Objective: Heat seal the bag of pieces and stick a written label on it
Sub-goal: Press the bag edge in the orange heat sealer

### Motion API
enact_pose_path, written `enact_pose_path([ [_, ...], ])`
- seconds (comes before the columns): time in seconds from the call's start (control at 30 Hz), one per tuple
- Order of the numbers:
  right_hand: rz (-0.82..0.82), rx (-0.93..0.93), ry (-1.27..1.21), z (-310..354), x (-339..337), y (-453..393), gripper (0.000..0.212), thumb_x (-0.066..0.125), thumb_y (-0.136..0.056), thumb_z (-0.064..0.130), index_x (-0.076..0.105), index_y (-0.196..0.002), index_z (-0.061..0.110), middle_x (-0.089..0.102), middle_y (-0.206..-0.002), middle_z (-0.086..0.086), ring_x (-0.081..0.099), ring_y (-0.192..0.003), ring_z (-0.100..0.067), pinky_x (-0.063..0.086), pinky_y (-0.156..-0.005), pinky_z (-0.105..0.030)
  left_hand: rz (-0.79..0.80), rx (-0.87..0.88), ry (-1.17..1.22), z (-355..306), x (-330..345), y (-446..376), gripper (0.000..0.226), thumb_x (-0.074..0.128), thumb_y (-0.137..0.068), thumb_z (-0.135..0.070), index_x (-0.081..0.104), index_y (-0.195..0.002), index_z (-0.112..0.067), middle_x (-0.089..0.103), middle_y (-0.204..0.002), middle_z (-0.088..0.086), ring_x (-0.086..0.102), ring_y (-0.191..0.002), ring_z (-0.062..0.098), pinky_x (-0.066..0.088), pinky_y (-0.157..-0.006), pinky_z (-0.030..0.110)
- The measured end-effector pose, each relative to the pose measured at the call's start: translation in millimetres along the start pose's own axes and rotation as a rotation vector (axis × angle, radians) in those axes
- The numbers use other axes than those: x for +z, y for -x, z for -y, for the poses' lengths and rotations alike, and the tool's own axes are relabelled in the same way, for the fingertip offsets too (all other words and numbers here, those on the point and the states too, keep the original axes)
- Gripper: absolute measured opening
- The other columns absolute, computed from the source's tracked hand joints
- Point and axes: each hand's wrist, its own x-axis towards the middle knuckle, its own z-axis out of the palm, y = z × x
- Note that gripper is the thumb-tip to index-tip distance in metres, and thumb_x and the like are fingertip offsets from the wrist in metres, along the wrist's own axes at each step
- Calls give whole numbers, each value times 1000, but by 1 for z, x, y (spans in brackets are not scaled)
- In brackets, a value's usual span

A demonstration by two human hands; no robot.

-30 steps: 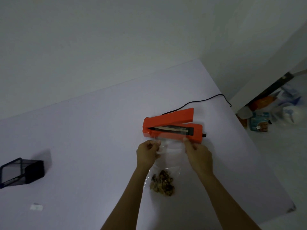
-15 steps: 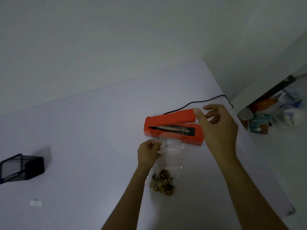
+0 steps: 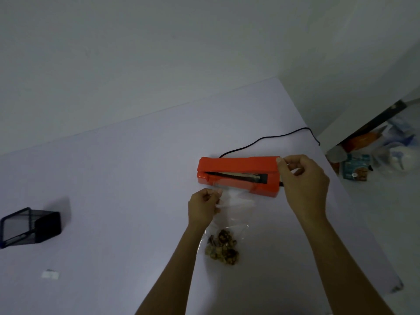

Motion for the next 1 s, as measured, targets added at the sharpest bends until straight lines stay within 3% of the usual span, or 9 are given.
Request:
enact_pose_path([
  [0.33,12,22,16,-13,3,-1,13,63,-89,29,66,-89,16,68,-83,-2,56,-66,-7,38,-57,-13,-3,-16,48,-1,-1,0,25,65,-89,-25,69,-84,-2,66,-69,6,61,-50,15,47,-44,13],
  [0.63,14,52,39,-22,6,-3,11,63,-88,28,67,-89,18,68,-82,-1,57,-66,-6,37,-58,-12,-4,-15,51,1,0,-1,27,65,-90,-26,69,-88,1,67,-71,7,60,-50,15,46,-44,12],
  [0.87,32,84,62,-34,9,-3,20,62,-90,26,70,-97,10,65,-85,1,56,-75,-9,34,-60,-8,-5,-9,35,2,1,-2,27,64,-90,-26,69,-87,0,67,-71,8,60,-45,9,48,-45,13],
  [1.0,45,102,64,-43,13,-4,22,62,-90,27,71,-96,8,70,-88,-4,58,-76,-12,39,-64,-18,-5,-6,43,2,1,-3,25,65,-90,-26,69,-86,-1,67,-69,4,60,-45,6,48,-45,12],
])
